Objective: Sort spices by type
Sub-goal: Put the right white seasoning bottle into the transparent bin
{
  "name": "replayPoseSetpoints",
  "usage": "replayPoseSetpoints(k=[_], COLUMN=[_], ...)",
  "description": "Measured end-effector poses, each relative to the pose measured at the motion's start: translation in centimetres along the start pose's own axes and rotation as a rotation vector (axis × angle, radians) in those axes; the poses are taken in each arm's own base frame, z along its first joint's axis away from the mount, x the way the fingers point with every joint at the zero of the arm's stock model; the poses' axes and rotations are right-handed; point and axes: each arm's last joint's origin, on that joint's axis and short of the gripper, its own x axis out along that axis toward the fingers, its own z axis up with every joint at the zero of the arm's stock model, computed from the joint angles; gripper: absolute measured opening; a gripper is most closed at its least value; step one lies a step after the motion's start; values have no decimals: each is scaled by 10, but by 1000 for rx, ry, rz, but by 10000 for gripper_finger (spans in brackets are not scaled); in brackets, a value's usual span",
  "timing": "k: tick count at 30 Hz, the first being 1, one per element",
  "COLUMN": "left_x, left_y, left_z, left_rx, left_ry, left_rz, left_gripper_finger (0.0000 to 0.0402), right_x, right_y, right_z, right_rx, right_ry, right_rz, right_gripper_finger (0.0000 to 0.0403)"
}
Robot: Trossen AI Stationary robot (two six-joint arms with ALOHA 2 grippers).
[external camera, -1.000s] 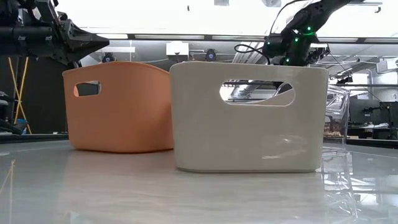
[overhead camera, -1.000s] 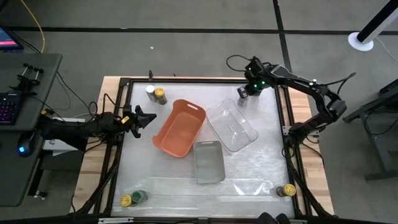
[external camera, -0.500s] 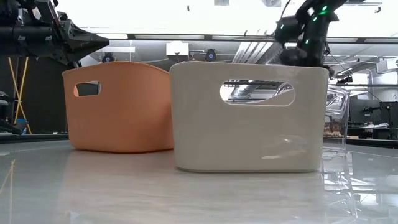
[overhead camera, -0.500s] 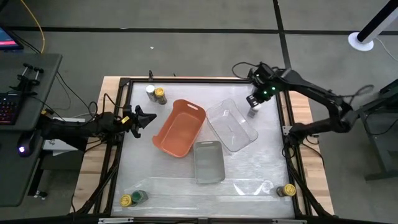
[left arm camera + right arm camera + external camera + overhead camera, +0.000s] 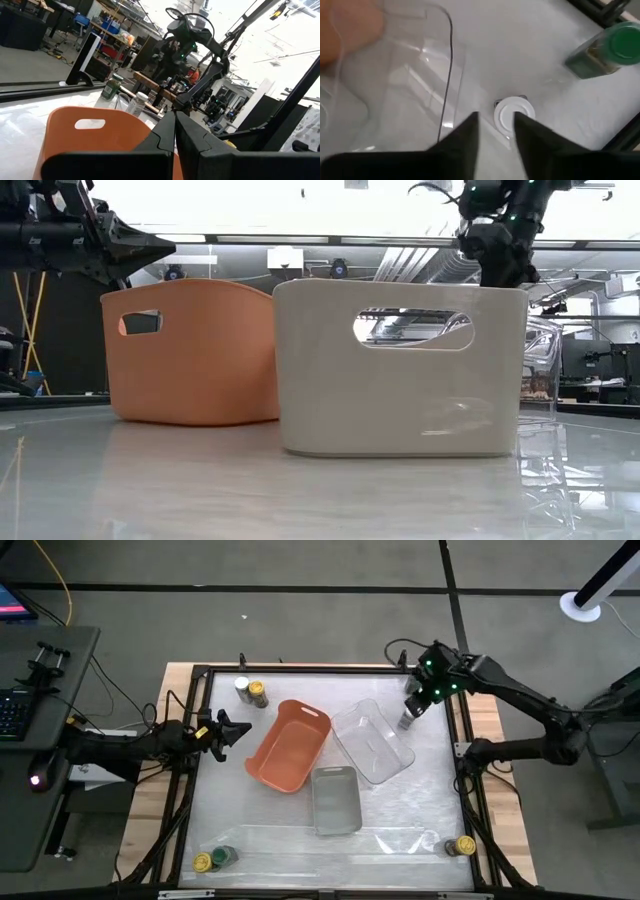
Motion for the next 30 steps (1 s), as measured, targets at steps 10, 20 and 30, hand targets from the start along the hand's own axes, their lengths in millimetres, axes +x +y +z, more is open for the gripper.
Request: replayPoseSetpoints(k=[10,20,30], left_x=[0,0,0], left_y=[0,0,0], left_z=[0,0,0], left_rx=[0,0,0], left_ry=[0,0,-1], left_rz=[-1,-1,-1], left_gripper_finger=[1,1,1], right_x=[40,73,103], right_y=[3,-1,-4], right_z=[11,18,23], right_rx=[-159,-277,-296], right_ry=[189,341,437], right_rz=[-60,-142,-204], right_gripper_finger=[353,374,374])
